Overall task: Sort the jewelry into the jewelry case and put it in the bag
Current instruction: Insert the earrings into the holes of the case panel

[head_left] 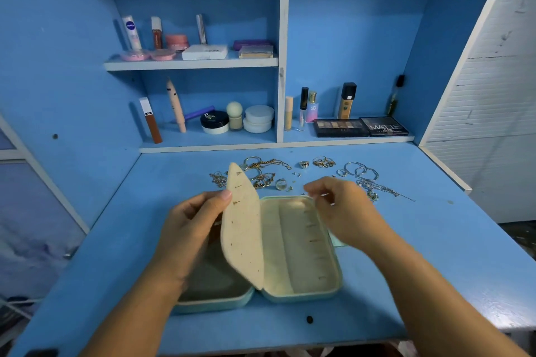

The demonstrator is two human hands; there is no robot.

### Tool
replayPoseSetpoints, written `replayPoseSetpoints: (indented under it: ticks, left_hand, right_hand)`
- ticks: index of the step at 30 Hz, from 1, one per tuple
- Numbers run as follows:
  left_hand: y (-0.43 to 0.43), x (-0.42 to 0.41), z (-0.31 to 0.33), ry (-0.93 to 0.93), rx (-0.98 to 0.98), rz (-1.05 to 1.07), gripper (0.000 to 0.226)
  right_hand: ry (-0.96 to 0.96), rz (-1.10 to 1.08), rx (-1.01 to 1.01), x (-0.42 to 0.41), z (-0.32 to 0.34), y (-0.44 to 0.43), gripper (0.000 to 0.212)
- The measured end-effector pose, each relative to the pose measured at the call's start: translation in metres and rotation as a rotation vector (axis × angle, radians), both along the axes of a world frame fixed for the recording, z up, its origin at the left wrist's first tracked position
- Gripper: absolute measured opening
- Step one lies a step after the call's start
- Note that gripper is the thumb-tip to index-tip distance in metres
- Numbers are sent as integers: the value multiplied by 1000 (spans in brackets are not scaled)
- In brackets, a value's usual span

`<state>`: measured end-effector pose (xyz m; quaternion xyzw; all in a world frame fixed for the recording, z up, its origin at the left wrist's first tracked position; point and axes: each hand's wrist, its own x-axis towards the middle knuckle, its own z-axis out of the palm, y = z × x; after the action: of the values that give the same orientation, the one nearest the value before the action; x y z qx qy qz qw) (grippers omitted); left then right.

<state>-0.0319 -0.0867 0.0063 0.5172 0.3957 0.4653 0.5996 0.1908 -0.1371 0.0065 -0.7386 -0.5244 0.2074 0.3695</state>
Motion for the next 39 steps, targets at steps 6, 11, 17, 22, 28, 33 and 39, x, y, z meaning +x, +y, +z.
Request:
replayPoseSetpoints:
  ticks: [6, 11, 17, 22, 28, 33, 39]
  left_hand:
    - [1, -6, -5, -61, -115, -42, 24]
    - [4, -6, -7, -95, -147, -70, 50]
    - [1, -13, 4, 54, -15, -79, 30]
    - [-3, -13, 16, 251, 97, -99, 34]
    - [-8, 4, 19, 375, 196, -61, 25]
    - [-18, 20, 20, 445, 299, 5, 29]
    - [-22, 30, 16, 398, 315, 21, 48]
  right_hand:
    - [-379, -117, -100, 58, -8, 25, 28]
    - [-702, -12, -187, 76, -8, 55, 28]
    - [-975, 81, -299, 74, -13, 83, 24]
    - [-933, 48, -311, 76, -22, 90, 18]
    - [-927, 51, -317, 75, -20, 89, 19]
    - [-999, 121, -294, 79, -20, 92, 20]
    - [-289, 72, 300, 37, 6, 50, 5]
